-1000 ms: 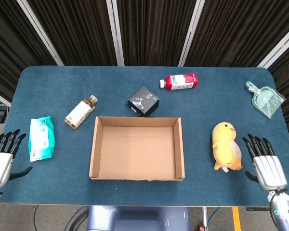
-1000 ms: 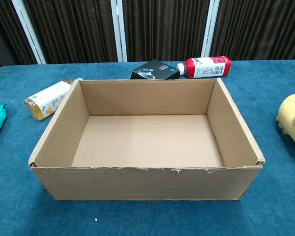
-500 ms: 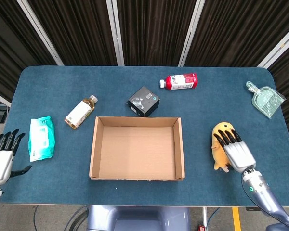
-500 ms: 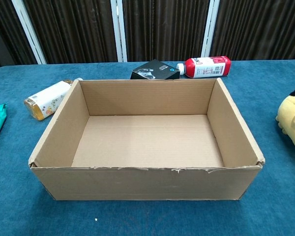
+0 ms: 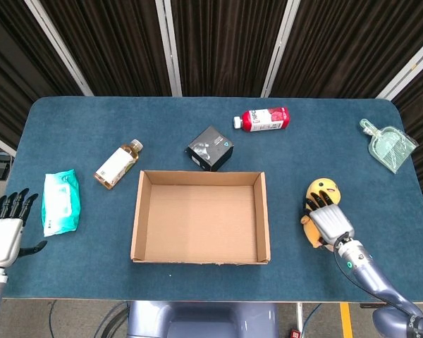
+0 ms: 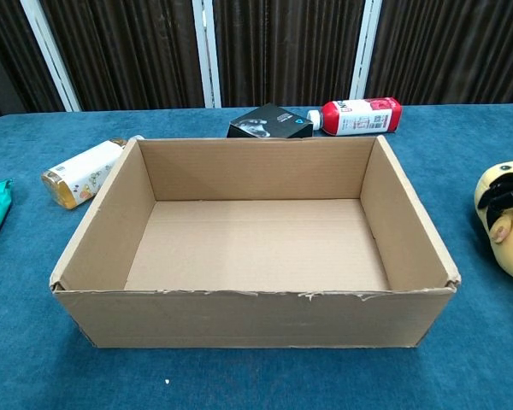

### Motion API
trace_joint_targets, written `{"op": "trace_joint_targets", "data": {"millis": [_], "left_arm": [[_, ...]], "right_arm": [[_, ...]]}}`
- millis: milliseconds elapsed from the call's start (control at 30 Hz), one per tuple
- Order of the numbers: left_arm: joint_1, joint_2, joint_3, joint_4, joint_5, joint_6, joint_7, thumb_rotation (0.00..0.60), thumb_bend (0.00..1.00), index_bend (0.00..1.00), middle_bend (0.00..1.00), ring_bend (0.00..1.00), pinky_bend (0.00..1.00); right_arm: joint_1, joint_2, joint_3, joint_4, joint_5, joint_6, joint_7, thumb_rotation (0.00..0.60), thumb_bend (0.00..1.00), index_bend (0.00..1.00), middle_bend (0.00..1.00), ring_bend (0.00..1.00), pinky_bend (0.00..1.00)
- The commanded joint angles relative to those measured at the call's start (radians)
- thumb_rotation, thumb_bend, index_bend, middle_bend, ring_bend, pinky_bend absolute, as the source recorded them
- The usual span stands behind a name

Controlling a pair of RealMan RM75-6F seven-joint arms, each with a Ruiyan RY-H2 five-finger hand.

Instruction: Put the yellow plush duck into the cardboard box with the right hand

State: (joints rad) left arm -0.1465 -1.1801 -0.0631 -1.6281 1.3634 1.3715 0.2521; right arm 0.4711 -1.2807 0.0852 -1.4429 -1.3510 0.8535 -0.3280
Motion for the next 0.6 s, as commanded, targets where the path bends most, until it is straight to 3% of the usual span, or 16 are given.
{"op": "trace_joint_targets", "data": {"millis": [33,233,600], "left_arm": [[-0.003,0.003,0.001,-0.003,-0.007,-0.008,0.008,0.600,0.09,0.09,0.00,0.00,0.00],[-0.002,0.013,0.003,-0.018,-0.007,-0.004,0.012,0.600,0.10,0.08,0.00,0.00,0.00],[0.006,0.034,0.013,-0.033,0.023,0.012,-0.030,0.600,0.09,0.08,0.00,0.00,0.00]], "right_arm": [[0.005,-0.002,-0.009,0.013,-0.012,0.000,0.010,0.600,0.24,0.54,0.39,0.31,0.40],[0.001,0.016,-0.024,0.002,-0.026,0.022,0.011,0.600,0.47,0.64,0.49,0.43,0.53],[-0.064,0.211,-0.013,-0.272,-0.066,0.227,-0.154,0.600,0.50,0.65,0.51,0.44,0.54]]}}
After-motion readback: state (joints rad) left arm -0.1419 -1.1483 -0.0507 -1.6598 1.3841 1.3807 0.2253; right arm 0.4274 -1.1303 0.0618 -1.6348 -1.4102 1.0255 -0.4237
